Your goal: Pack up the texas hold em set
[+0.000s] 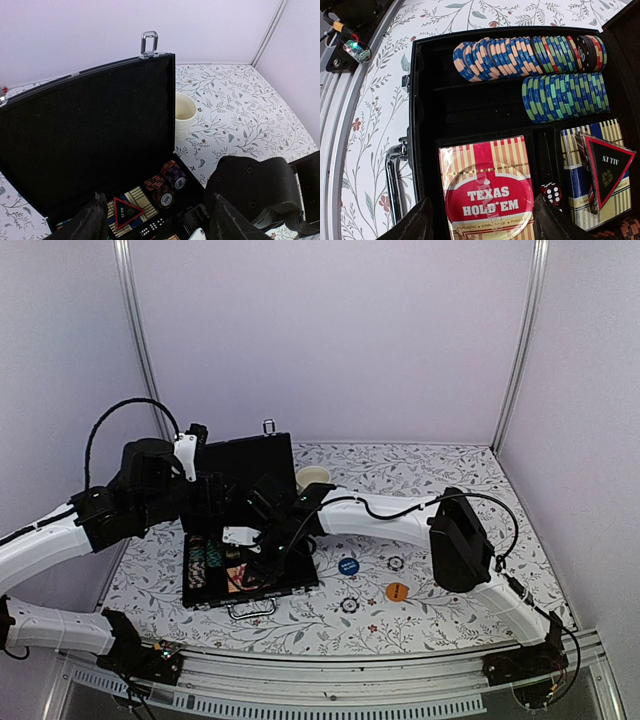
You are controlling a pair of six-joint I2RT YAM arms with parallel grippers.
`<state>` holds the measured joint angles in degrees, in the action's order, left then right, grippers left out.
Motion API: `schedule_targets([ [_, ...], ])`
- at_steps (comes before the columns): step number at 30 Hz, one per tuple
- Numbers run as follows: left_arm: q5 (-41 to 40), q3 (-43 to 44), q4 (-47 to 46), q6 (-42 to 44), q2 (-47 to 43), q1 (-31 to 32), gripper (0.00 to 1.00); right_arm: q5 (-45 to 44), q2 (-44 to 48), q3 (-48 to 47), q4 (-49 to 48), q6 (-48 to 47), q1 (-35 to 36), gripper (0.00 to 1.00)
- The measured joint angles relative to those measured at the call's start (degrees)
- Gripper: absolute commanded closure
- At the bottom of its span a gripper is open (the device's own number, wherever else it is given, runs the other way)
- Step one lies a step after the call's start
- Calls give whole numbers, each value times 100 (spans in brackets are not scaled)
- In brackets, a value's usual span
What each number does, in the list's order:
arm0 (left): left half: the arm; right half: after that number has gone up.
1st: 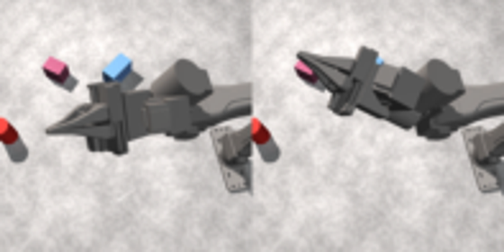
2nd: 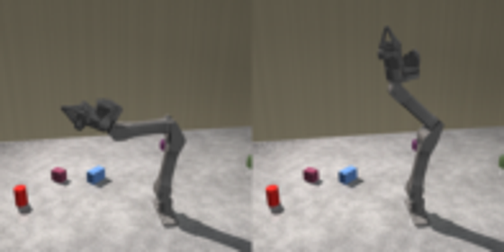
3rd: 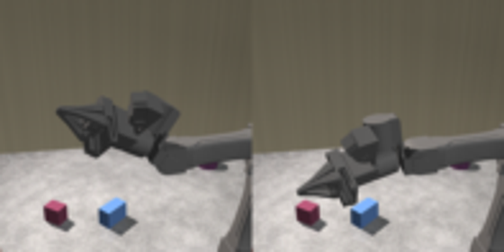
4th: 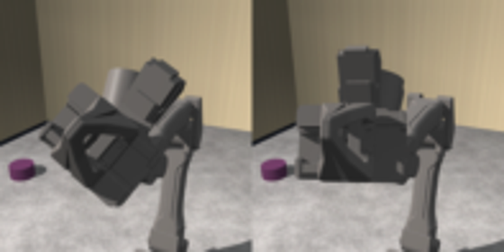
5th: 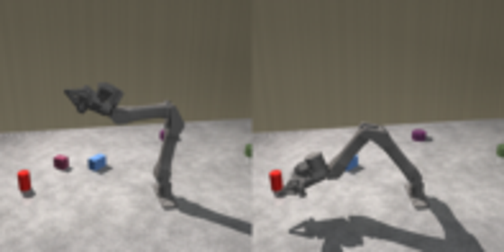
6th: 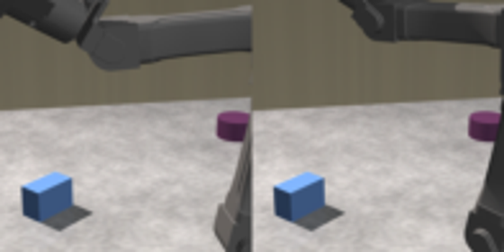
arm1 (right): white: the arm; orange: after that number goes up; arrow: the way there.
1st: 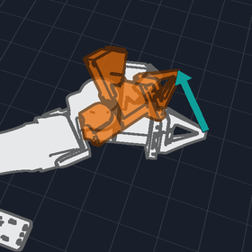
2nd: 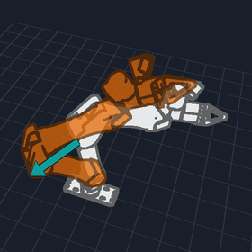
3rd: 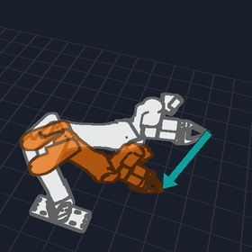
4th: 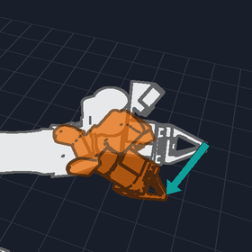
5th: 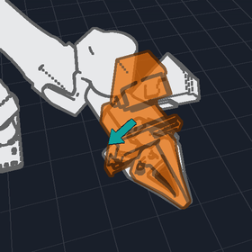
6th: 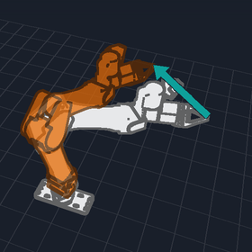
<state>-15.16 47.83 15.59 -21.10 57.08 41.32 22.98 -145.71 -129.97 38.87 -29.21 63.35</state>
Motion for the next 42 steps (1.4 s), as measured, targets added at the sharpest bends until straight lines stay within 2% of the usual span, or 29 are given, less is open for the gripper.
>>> schedule_targets([
  [10, 24, 0, -4, 2, 17, 0, 28, -103, 33, 44, -52, -13, -4, 26],
  [11, 33, 2, -2, 4, 24, 0, 11, -129, 101, 149, -66, -17, -17, 26],
  [12, 37, 9, 4, 7, 37, 0, 4, -131, 201, 284, -61, -17, -31, 26],
  [13, 48, 22, 13, 48, 50, 0, 3, -122, 339, 455, -46, -20, -46, 26],
  [19, 280, 293, 28, 131, 334, 4, 3, 221, 1703, 1578, -44, -11, -472, 25],
  [23, 463, 787, -138, 286, 702, 59, 3, 317, 2651, 2315, 13, -20, -981, 25],
  [31, 411, 1110, -109, 1014, 1552, 575, 3, 450, 4256, 4052, -302, -31, -2415, 25],
  [34, 291, 1609, 39, 1213, 2087, 752, 3, 507, 4771, 4841, -463, -20, -3126, 24],
  [37, 313, 2516, 332, 1550, 2898, 835, 3, 570, 5235, 5539, -651, -9, -3757, 24],
  [39, 330, 3010, 437, 1731, 3377, 894, 7, 625, 5554, 5991, -822, 7, -4153, 23],
  [42, 573, 3517, 723, 1906, 3936, 973, 19, 651, 5884, 6391, -940, 7, -4557, 23],
])
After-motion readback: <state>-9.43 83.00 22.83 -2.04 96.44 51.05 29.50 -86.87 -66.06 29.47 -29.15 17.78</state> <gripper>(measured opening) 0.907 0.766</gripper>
